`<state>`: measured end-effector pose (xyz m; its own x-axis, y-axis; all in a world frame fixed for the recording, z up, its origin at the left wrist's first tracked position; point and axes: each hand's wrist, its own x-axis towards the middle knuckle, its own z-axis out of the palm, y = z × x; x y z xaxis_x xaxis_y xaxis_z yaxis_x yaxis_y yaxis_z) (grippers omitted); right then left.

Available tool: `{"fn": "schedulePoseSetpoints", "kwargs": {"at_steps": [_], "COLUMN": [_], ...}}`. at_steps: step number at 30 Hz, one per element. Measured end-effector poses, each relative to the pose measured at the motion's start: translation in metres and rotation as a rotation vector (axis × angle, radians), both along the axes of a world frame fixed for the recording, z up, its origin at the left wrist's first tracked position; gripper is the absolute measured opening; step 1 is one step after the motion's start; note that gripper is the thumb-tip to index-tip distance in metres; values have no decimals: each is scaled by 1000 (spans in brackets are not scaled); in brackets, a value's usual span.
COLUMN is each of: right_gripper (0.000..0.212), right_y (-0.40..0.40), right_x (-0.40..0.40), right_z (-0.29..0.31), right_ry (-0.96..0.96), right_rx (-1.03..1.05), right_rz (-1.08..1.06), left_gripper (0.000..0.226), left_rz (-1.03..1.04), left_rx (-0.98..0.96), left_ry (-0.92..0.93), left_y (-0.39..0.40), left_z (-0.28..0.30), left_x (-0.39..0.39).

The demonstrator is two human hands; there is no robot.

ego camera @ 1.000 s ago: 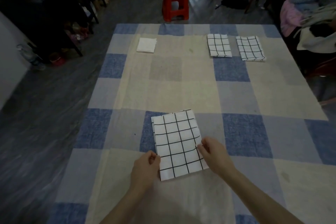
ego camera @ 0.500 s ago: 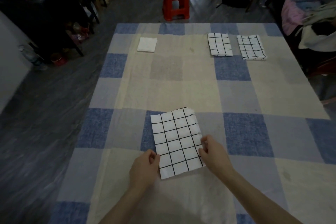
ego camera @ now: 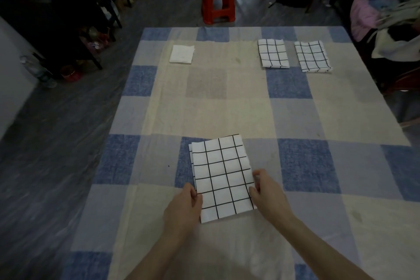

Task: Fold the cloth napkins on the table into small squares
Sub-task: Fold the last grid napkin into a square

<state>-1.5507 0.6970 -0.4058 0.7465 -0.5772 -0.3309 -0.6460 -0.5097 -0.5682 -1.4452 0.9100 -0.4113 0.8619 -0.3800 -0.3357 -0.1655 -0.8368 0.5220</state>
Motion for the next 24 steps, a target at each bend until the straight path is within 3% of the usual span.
{"fn": "schedulePoseSetpoints", "kwargs": {"at_steps": [5, 10, 12, 16, 19, 24], "right_gripper": [28, 37, 41, 49, 54, 56], "right_y": [-1, 10, 20, 39, 42, 29], "right_x": [-1, 6, 15, 23, 15, 7], "right_z": [-5, -9, -10, -29, -46, -47], "right_ry": [-2, -196, -249, -183, -85, -48], "right_rx": [-11, -378, -434, -421, -431, -458], "right_rz": [-9, 51, 160, 400, 474, 478], "left_gripper": [24, 14, 23, 58, 62, 65], "left_rz": [-72, -301, -468, -595, -595, -613], "left_rx": [8, -187, -195, 20, 134, 120], "left_ry": [-35, -365, -468, -381, -339, -337], "left_y": [-1, -21, -36, -44, -37, -36], "left_z": [2, -4, -14, -44, -49, -37], "left_x": [-3, -10, -13, -13, -16, -15]}}
